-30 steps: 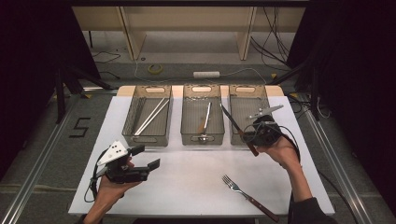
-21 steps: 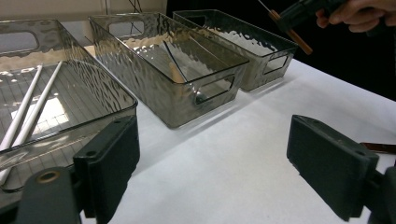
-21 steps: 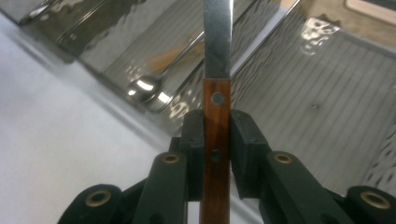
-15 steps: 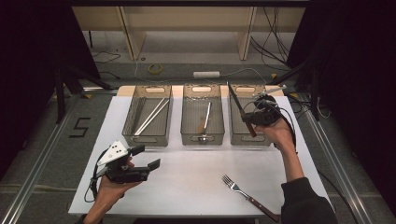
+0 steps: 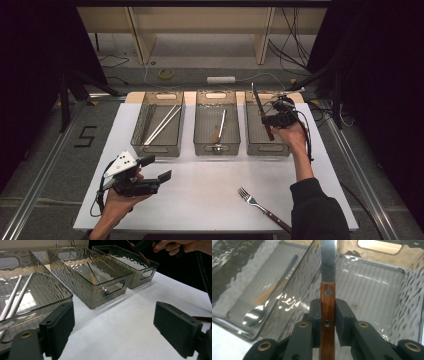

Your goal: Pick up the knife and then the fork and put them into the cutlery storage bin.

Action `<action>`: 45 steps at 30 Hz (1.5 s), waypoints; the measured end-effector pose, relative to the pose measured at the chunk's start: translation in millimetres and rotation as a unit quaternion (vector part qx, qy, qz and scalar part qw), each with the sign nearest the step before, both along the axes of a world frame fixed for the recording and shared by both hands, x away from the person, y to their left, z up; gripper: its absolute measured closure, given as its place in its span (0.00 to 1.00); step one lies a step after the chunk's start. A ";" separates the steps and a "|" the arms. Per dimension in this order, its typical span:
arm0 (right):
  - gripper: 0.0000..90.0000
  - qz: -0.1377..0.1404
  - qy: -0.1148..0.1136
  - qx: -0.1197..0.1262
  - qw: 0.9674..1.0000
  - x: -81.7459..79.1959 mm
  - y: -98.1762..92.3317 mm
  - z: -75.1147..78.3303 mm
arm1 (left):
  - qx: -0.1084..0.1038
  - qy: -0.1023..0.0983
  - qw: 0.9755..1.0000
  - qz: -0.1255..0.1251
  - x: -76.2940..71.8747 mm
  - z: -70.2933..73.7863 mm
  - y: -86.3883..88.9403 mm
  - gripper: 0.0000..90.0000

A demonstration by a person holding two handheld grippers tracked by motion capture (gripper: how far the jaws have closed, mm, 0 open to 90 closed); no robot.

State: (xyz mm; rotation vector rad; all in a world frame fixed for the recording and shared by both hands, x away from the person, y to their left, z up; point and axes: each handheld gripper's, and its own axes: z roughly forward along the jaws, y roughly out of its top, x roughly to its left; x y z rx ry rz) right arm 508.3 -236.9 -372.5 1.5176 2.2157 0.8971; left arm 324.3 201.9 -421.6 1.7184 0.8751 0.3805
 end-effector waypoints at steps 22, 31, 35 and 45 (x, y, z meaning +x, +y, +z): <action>0.86 -0.035 0.026 0.006 0.999 6.6 7.7 -25.6 | 0.000 0.000 1.000 -0.001 -0.2 0.2 0.3 0.18; 0.85 -0.047 0.042 0.007 0.998 8.3 6.5 -36.7 | 0.000 -0.001 1.000 0.000 -0.3 0.3 0.2 0.18; 0.84 -0.048 0.051 0.010 0.998 9.5 7.5 -39.3 | 0.000 0.000 1.000 0.000 -0.3 0.4 0.1 0.18; 0.67 -0.038 0.035 0.031 0.998 5.8 4.8 -29.2 | 0.000 0.000 1.000 0.000 -0.2 0.3 0.5 0.18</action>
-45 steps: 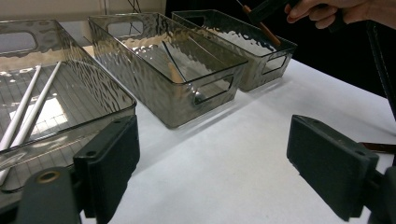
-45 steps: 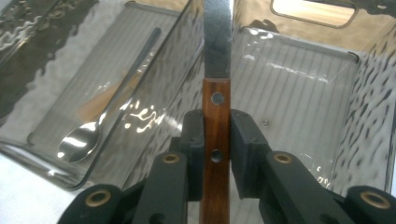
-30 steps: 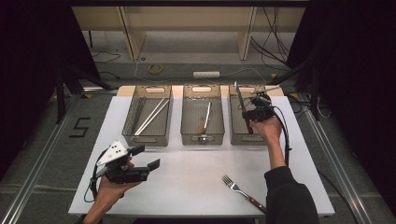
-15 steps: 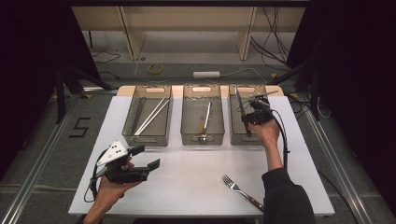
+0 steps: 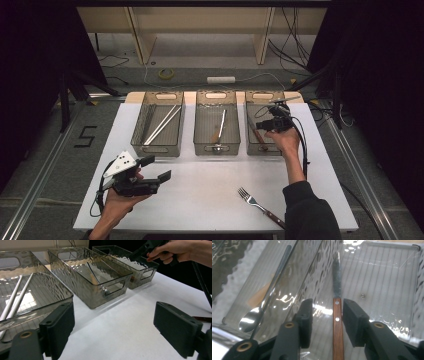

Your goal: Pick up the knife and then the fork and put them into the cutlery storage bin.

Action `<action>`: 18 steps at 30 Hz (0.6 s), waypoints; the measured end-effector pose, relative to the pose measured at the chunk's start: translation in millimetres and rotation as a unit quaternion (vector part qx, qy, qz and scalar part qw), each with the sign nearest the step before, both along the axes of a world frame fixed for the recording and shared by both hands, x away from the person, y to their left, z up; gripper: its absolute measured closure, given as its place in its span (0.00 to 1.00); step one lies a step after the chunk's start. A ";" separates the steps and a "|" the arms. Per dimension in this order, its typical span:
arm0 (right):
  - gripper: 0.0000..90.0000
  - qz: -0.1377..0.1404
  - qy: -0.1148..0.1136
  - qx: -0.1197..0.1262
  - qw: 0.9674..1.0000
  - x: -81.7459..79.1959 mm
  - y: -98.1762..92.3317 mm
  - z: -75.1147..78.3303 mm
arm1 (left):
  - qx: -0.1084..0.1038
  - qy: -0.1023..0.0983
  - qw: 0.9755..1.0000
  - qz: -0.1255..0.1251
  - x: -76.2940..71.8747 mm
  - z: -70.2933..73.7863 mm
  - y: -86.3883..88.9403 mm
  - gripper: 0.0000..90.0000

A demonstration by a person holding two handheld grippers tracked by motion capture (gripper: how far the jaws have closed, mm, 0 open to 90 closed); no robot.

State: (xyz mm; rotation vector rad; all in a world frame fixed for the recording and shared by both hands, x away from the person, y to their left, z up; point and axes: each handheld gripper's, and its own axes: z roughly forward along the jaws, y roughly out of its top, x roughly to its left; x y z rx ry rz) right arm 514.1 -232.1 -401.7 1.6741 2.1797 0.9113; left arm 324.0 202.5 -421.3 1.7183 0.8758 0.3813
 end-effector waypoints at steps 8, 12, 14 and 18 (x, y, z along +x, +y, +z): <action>0.51 0.066 -0.003 -0.013 0.998 -19.6 0.4 13.0 | 0.001 0.001 1.000 0.000 0.1 -0.3 -0.1 0.18; 0.47 0.095 -0.009 -0.018 0.995 -34.9 0.0 20.5 | 0.002 0.001 1.000 0.000 -0.1 -0.2 -0.5 0.18; 0.45 0.108 -0.013 -0.017 0.994 -45.0 -0.8 23.8 | 0.001 0.001 1.000 0.001 0.2 -0.5 -0.4 0.18; 0.42 0.130 -0.025 -0.015 0.991 -65.2 -0.3 28.7 | 0.003 0.000 1.000 0.001 0.0 -0.6 -0.8 0.18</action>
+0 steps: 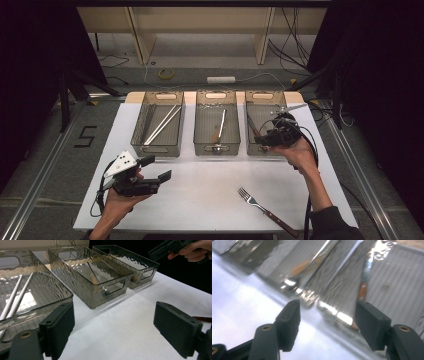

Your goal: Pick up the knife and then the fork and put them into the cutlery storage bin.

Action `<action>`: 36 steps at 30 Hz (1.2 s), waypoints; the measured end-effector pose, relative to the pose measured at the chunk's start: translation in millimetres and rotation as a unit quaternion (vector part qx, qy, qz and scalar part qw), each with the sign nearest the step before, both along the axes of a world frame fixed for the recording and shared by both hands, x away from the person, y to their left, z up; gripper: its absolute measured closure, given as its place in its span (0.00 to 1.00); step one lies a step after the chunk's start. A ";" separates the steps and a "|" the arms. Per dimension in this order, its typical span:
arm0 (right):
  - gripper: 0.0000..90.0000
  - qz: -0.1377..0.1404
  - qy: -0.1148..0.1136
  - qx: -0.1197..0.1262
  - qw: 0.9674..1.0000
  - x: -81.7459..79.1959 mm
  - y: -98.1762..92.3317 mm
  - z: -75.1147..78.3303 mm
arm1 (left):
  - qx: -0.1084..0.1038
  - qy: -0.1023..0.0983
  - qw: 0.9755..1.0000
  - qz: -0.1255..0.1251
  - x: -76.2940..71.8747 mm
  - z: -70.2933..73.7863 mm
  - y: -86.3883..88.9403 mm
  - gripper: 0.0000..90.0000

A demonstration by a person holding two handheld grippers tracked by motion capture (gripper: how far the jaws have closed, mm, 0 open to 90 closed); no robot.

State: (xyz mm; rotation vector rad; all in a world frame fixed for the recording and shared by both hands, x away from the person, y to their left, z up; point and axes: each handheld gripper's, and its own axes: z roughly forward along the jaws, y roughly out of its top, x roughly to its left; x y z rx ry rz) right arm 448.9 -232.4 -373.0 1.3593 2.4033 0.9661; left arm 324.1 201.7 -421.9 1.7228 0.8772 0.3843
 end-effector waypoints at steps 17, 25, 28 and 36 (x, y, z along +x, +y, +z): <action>0.37 0.067 0.019 -0.005 0.998 -83.0 1.2 -20.6 | -0.001 0.000 1.000 0.001 -0.1 0.1 0.0 0.18; 0.36 0.077 0.032 -0.031 0.996 -107.9 -7.4 -31.6 | -0.001 0.001 1.000 0.001 -0.5 0.2 0.1 0.18; 0.36 0.081 0.037 -0.041 0.995 -115.3 -8.3 -34.0 | -0.002 0.000 1.000 0.000 -0.6 0.7 0.6 0.18; 0.36 0.091 0.056 -0.068 0.992 -129.2 -10.7 -42.8 | -0.001 0.000 1.000 0.000 -0.7 0.6 0.8 0.18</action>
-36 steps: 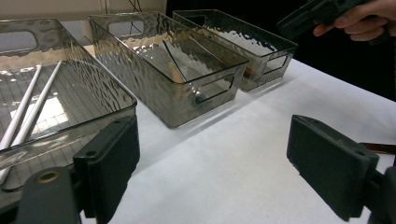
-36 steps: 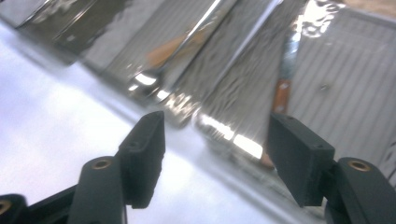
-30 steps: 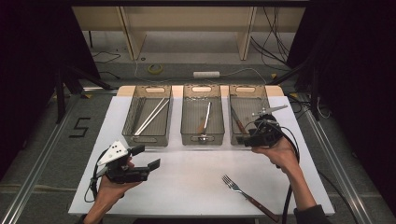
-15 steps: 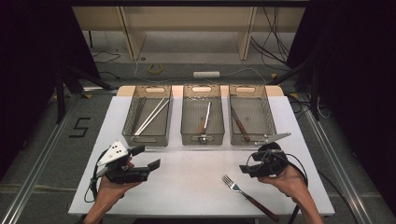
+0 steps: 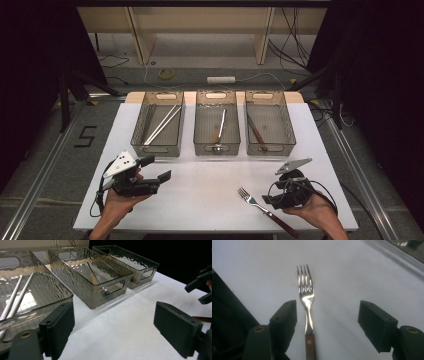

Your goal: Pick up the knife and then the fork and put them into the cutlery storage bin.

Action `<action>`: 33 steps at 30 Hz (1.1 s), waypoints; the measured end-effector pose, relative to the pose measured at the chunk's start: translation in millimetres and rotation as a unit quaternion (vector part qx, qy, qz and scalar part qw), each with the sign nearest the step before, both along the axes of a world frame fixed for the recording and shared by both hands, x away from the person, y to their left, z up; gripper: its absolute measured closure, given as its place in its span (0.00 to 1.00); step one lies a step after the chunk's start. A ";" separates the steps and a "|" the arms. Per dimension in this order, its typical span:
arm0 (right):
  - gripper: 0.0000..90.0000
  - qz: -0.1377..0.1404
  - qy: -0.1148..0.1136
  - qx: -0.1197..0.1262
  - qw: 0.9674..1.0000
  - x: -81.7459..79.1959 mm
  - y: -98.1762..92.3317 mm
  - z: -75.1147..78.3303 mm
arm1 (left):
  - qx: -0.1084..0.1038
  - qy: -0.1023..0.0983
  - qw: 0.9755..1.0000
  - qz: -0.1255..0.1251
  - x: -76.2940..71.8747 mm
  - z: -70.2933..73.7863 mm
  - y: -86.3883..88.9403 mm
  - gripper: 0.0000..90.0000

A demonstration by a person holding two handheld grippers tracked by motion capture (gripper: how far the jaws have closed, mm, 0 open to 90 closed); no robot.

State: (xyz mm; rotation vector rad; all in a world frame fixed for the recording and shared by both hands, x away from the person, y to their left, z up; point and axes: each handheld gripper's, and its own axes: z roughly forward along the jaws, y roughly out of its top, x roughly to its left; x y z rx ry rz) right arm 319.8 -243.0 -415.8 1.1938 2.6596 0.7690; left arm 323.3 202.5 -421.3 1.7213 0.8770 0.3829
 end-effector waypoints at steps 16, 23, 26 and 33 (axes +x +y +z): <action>0.50 0.042 0.052 -0.064 0.996 -20.1 4.3 -17.1 | -0.002 0.000 1.000 -0.001 0.0 0.3 -0.3 0.18; 0.59 0.052 0.065 -0.089 0.993 -23.2 5.2 -26.7 | -0.001 0.000 1.000 0.000 -0.1 0.1 -0.3 0.18; 0.62 0.058 0.067 -0.094 0.992 -24.7 5.6 -29.1 | -0.002 0.000 1.000 0.000 0.0 0.2 -0.3 0.18; 0.70 0.064 0.073 -0.103 0.990 -26.4 5.5 -34.2 | 0.000 0.000 1.000 0.000 0.0 0.0 -0.5 0.18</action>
